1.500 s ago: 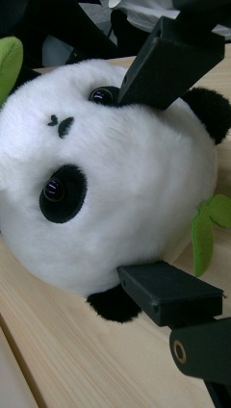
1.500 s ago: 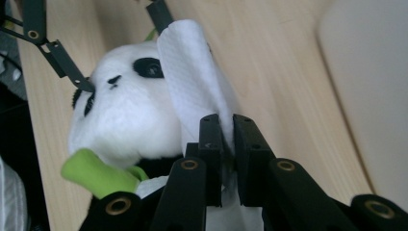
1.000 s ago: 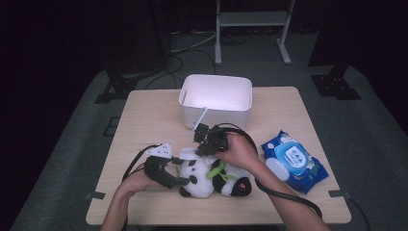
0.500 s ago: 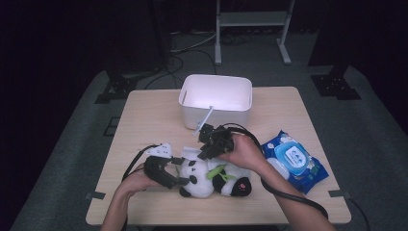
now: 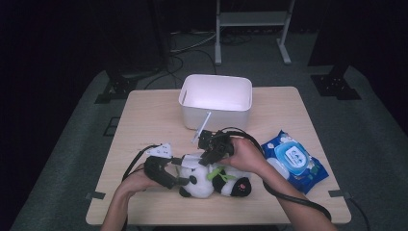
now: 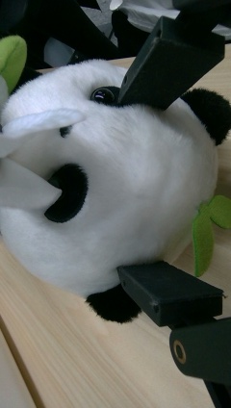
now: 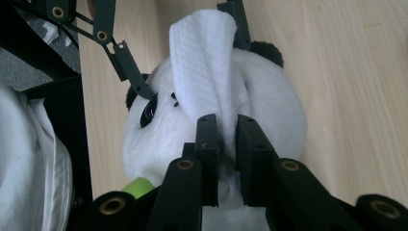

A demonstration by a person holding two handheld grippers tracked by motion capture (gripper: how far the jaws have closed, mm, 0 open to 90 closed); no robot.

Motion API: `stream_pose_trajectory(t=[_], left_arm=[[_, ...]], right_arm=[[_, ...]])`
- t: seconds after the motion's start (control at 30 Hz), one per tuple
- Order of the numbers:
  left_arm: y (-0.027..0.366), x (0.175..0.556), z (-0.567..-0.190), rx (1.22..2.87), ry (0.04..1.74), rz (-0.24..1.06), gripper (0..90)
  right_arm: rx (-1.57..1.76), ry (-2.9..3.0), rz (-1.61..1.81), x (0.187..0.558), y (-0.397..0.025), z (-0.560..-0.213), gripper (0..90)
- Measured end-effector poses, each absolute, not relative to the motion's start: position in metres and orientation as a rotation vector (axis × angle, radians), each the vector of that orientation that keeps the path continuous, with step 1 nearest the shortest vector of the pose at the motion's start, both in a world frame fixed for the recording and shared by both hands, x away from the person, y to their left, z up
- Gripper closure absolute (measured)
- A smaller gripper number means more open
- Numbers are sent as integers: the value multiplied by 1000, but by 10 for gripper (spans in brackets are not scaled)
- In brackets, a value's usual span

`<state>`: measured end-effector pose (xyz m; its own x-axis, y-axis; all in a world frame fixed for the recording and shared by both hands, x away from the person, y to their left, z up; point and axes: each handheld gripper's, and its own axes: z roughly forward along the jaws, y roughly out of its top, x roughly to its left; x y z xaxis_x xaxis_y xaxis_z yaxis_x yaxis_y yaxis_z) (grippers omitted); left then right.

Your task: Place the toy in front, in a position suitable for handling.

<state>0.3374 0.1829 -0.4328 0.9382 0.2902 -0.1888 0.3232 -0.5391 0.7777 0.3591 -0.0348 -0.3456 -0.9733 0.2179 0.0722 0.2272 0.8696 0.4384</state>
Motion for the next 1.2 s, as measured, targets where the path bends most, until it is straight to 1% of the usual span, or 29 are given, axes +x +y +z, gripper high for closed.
stream_pose_trajectory(t=[0.13,0.4,0.5,0.73,0.8,0.9,1.07,1.2], left_arm=[[184,338,-435,2148,446,-58,170],[184,338,-434,2147,443,-56,169],[185,339,-434,2153,432,-56,169],[189,339,-434,2148,448,-74,168],[190,340,-436,2152,458,-80,144],[191,341,-438,2148,466,-98,140],[193,342,-442,2162,473,-125,140],[191,343,-446,2161,468,-145,142]], right_arm=[[-384,-3016,-738,365,-29,-344,819],[-419,-3040,-718,377,-14,-349,821],[-431,-3032,-712,377,-19,-351,822],[-477,-3043,-696,370,-46,-352,822],[-482,-3050,-680,368,-53,-354,822],[-488,-3045,-690,362,-63,-356,822],[-491,-3053,-687,360,-62,-355,822],[-489,-3057,-683,366,-54,-353,822]])
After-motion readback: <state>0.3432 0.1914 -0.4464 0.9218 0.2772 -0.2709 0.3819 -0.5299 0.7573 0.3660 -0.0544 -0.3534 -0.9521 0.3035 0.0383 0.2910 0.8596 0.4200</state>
